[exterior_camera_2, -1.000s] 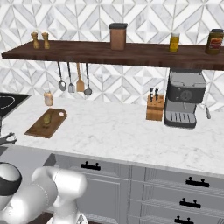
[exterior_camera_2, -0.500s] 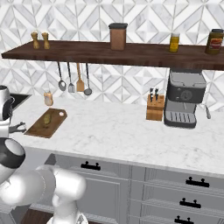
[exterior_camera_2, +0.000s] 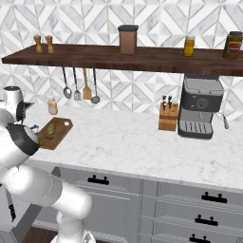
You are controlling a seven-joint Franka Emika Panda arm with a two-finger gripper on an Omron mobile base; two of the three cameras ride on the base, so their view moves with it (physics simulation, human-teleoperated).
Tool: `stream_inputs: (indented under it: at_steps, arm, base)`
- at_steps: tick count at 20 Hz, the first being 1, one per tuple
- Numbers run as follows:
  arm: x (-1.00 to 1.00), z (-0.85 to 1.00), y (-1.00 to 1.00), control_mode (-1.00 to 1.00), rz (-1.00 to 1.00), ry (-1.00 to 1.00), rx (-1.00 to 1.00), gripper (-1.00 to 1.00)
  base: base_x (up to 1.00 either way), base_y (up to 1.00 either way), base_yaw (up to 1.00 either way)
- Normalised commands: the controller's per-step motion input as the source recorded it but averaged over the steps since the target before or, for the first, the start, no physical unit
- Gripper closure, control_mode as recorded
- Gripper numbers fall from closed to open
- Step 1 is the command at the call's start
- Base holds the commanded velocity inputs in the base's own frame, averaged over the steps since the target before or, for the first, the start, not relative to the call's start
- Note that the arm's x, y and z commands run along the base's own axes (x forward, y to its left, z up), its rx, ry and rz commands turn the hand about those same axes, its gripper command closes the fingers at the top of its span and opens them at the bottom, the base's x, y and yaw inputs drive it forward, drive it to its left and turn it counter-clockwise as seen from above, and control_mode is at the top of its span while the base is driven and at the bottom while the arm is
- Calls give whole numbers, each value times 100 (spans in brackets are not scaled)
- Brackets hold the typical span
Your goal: Place the appropriate cutting tool for cutting the potato skin on the cutting board.
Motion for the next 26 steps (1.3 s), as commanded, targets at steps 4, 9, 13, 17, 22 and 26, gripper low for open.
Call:
stream_inputs:
  at_steps: [4, 9, 13, 17, 22, 26]
  arm:
    - [49, -15, -2, -100, -8, 0, -4, 100]
    - [28, -29, 0, -100, -5, 0, -3, 100]
    - [28, -14, -2, -100, -3, 0, 0, 100]
    - [34, -14, -1, -100, -1, 0, 0, 100]
    - [24, -23, -1, -100, 0, 0, -1, 100]
    - [16, -29, -3, -100, 0, 1, 0, 100]
  base:
    - [0, 0, 0]
    - [0, 0, 0]
    - [0, 0, 0]
    - [0, 0, 0]
    - [0, 0, 0]
    - [0, 0, 0]
